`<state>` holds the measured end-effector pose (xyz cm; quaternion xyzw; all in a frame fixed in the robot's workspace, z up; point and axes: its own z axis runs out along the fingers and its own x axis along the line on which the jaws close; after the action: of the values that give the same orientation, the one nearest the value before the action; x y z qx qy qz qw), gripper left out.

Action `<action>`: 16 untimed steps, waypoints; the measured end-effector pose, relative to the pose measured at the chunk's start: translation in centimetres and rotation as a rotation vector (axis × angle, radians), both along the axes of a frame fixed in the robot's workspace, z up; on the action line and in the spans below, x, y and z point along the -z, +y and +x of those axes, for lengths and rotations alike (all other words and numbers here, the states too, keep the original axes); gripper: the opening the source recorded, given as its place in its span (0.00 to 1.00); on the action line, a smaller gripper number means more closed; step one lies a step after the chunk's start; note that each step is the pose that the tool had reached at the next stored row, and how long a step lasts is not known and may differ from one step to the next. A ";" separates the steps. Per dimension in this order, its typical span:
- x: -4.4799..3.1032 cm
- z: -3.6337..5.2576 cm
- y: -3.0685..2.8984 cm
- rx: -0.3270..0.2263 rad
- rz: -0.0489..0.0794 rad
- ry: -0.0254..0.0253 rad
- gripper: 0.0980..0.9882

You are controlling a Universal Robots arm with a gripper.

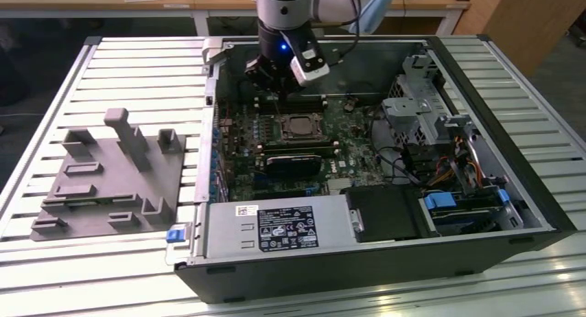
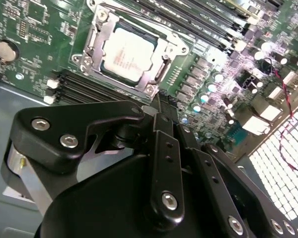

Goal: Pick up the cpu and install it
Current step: 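Install the first cpu locking lever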

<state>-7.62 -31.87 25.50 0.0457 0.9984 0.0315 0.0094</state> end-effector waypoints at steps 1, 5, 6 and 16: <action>0.00 -0.13 0.00 0.000 0.000 0.0001 0.01; 0.02 -0.75 0.00 -0.001 0.000 0.0001 0.01; 0.02 -0.93 0.00 -0.001 0.000 0.0001 0.01; 0.06 -2.51 0.00 -0.002 0.001 0.0000 0.01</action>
<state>-10.13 -31.86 25.45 0.0448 0.9984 0.0319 0.0094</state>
